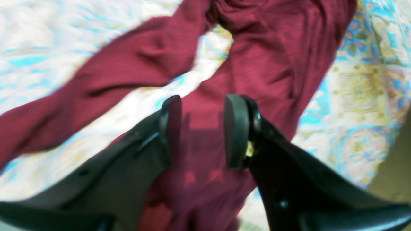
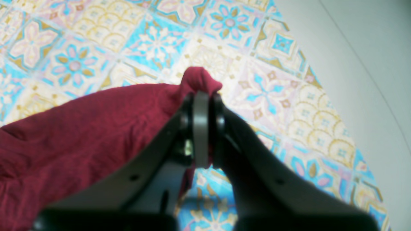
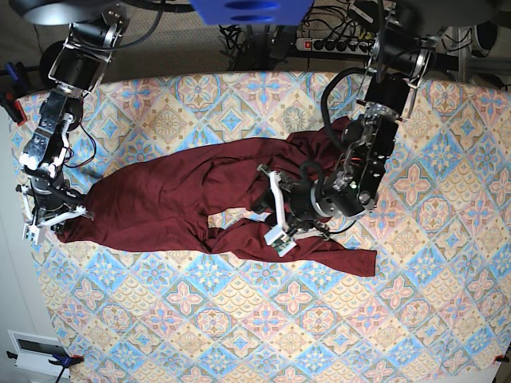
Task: Layout the t-shirt on the table in an organized manner, then fold the t-shirt properly
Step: 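Grasp the shirt body with the left gripper and drag it along the table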
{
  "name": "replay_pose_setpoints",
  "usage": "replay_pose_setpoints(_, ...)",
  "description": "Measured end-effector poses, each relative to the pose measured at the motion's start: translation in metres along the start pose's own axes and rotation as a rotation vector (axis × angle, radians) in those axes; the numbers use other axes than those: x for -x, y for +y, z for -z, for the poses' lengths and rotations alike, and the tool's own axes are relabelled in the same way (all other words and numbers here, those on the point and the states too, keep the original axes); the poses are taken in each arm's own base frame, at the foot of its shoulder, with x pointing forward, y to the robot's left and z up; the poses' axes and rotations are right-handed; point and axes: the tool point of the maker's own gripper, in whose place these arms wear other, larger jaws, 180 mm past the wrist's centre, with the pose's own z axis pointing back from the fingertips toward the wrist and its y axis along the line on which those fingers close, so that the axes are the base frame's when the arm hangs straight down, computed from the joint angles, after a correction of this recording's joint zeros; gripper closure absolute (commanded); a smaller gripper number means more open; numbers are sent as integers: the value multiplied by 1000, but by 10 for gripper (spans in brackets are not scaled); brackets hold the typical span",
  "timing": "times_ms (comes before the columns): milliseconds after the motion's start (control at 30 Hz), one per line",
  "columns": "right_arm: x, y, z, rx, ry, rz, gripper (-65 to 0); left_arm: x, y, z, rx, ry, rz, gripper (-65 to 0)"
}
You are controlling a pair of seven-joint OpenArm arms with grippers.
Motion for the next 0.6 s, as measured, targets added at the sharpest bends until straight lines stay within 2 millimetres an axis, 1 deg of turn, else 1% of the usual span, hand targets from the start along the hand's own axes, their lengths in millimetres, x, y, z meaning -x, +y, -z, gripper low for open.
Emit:
replay_pose_setpoints(33, 0, 1, 0, -6, 0, 1, 0, -6, -5, 7, 17, -24, -20, -221)
replay_pose_setpoints(100, 2, 1, 0, -4, 3, 0, 0, -8, -10, 22, 36, -44, -60, -223)
replay_pose_setpoints(267, 16, -2, -3, 1, 33, -6, 0, 13, -22, 54, 76, 9, -149, -224)
replay_pose_setpoints(433, 11, -2, -2, 0, 19, -7, 0, 20, -35, 77, 110, 1, -220, -224)
replay_pose_setpoints(533, 11, -1, -2, -1, 20, -7, 0, 27, -56, 92, 153, 39, -179, -220)
replay_pose_setpoints(600, 11, -2, -2, 0, 20, -7, 0, 27, -65, 99, 174, 46, -162, -207)
